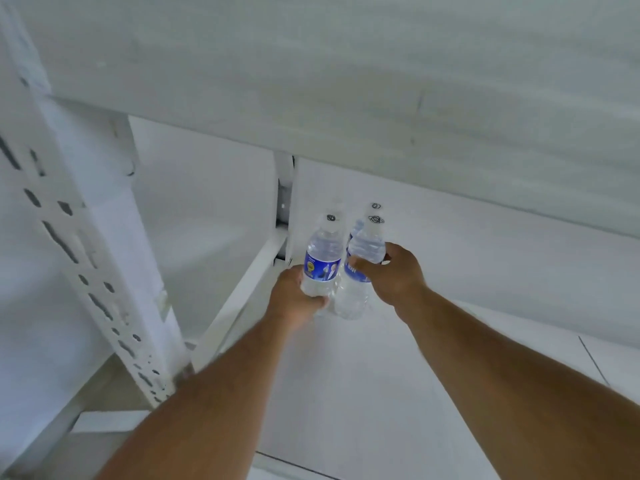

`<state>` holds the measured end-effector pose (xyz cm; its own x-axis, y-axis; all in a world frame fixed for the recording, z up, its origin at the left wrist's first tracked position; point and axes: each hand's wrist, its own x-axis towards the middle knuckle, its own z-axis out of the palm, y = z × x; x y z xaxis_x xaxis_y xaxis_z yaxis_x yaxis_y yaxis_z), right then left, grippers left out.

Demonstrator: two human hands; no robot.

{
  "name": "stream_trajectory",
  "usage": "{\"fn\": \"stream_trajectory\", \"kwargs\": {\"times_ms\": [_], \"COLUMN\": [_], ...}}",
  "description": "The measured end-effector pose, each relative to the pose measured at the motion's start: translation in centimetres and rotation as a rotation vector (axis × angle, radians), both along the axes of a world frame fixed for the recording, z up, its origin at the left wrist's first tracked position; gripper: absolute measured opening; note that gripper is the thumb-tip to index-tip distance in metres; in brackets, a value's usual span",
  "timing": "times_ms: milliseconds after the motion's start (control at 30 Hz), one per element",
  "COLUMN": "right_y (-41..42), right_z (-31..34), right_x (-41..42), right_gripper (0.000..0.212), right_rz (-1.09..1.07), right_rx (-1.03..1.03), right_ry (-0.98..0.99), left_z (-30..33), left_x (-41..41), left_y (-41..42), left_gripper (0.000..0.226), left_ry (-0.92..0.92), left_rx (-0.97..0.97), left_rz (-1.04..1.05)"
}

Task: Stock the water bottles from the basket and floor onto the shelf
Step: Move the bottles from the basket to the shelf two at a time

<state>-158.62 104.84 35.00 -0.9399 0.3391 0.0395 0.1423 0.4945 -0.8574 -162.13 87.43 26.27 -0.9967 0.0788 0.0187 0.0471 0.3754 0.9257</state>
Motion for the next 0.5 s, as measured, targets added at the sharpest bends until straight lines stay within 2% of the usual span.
{"fn": "stream_trajectory", "kwargs": {"times_ms": [67, 333, 433, 500], "right_y": [0.1, 0.4, 0.3, 0.2], "right_z": [-0.2, -0.3, -0.3, -0.6], "right_x": [-0.3, -0.6, -0.4, 0.0], "right_gripper": [0.011, 0.023, 0.01, 0.018], "right_rz": [-0.005, -0.005, 0.037, 0.062], "right_rx": [0.007, 0.032, 0.041, 0.047], "right_ry": [-0.01, -0.046, -0.1, -0.125], "left_z": [-0.1, -0.9, -0.9, -0.8], "left_x": [-0.6, -2.0, -1.8, -1.6], "left_y": [0.4, 1.1, 1.1, 1.1], "left_gripper": [0.039, 0.057, 0.055, 0.054], "left_ry": [0.011, 0.006, 0.001, 0.0], "left_rx": [-0.005, -0.084, -0.083, -0.097], "left_rz": [-0.006, -0.042, -0.044, -0.047]}}
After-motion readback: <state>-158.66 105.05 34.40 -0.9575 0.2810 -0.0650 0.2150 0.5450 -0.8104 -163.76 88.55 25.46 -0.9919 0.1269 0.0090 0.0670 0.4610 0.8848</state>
